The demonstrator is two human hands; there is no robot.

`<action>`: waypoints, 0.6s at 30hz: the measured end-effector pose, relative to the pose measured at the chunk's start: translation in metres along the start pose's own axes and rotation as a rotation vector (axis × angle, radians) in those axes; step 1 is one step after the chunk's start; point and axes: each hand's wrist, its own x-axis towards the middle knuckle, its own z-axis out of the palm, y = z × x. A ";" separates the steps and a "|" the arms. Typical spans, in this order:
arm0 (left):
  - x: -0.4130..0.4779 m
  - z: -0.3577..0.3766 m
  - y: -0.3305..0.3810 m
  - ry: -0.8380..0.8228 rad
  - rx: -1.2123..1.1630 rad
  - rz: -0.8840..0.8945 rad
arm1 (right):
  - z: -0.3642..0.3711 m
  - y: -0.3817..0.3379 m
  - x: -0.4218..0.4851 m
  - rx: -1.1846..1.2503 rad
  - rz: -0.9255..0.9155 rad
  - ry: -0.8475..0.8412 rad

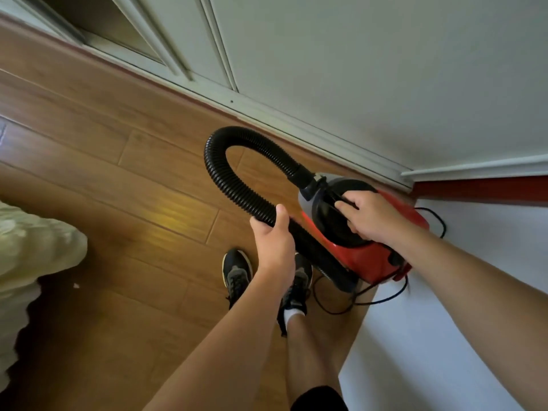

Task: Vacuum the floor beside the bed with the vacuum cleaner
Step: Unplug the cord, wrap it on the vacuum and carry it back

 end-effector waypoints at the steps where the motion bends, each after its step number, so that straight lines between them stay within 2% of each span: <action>1: 0.010 0.000 -0.005 -0.001 0.004 -0.002 | 0.003 0.007 0.010 0.001 0.001 -0.002; 18: 0.132 -0.002 -0.050 -0.022 0.097 0.046 | 0.046 0.057 0.121 0.043 -0.027 -0.045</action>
